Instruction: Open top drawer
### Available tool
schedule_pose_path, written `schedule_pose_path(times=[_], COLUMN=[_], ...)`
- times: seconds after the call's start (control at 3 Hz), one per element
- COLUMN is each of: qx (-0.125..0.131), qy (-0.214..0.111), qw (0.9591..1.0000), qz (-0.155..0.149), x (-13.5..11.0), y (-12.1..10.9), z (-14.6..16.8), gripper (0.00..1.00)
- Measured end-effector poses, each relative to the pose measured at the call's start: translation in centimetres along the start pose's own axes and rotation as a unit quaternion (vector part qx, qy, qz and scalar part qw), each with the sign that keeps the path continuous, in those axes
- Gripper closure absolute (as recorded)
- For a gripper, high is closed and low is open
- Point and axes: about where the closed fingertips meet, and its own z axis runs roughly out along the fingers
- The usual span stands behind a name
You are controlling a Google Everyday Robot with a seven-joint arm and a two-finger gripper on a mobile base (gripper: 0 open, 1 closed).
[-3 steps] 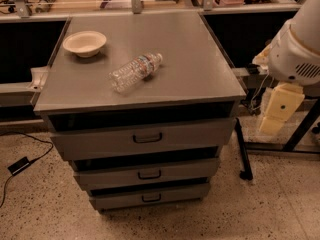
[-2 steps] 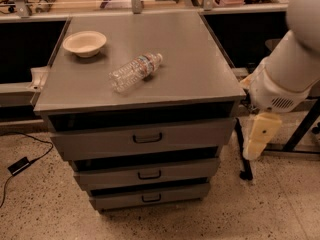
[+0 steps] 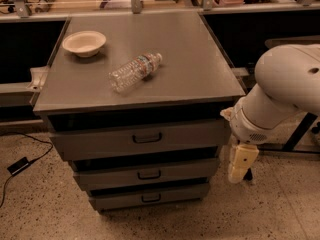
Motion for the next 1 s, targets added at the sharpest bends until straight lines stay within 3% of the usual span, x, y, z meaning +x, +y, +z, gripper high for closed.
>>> schedule_pose_path(times=[0.33, 0.67, 1.0], qx=[-0.018, -0.045, -0.048], qy=[0.006, 0.015, 0.022], qw=[0.9993, 0.9942, 0.9892], qz=[-0.032, -0.096, -0.137], x=[-0.2, -0.5, -1.0], y=[0.6, 1.3, 1.0], z=[1.3, 5.9, 9.8], gripper=[0.00, 0.00, 0.00])
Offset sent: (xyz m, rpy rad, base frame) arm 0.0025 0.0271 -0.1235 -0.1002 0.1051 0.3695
